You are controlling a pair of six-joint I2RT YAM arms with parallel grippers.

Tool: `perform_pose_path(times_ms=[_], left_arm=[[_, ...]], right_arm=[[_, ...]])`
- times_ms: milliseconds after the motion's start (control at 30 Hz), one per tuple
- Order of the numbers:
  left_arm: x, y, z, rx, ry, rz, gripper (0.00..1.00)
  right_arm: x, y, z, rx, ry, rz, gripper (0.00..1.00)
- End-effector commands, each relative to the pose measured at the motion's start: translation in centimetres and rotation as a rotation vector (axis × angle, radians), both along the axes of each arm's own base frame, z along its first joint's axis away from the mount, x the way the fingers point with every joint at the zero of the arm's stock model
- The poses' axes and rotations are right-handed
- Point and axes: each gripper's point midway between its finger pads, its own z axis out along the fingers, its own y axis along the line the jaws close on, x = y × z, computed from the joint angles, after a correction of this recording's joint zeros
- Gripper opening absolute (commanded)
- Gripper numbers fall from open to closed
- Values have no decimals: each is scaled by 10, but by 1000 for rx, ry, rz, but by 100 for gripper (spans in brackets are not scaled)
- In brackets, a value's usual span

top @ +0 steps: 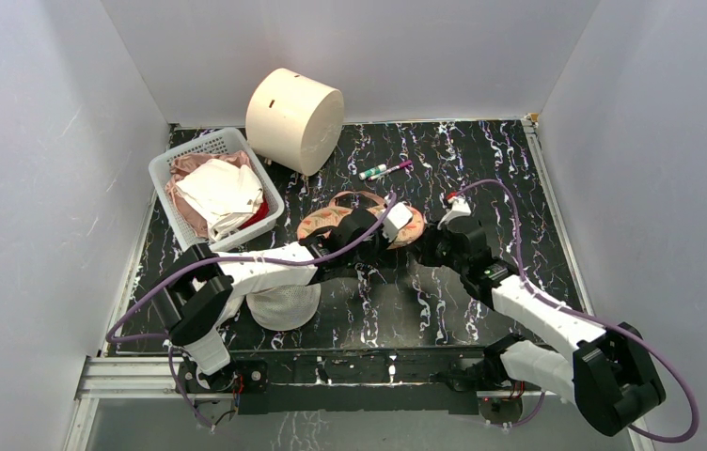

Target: Unzip the laundry bag and remove the bra

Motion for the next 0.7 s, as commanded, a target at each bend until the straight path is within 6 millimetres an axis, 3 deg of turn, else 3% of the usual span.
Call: perform_pose_path(times_ms=[0, 267, 600, 667], left_arm=[[10, 3, 40, -27, -123, 4, 0], [14, 13, 51, -7, -239, -16, 0], [11, 6, 40, 14, -191, -43, 1], [7, 3, 40, -3, -166, -61, 16]], right_arm=[[12, -27, 3, -101, -47, -120, 0], [27, -67, -12, -260, -1, -233, 0], [29, -41, 17, -182, -134, -25, 0], [25, -33, 22, -152, -147, 20, 0]])
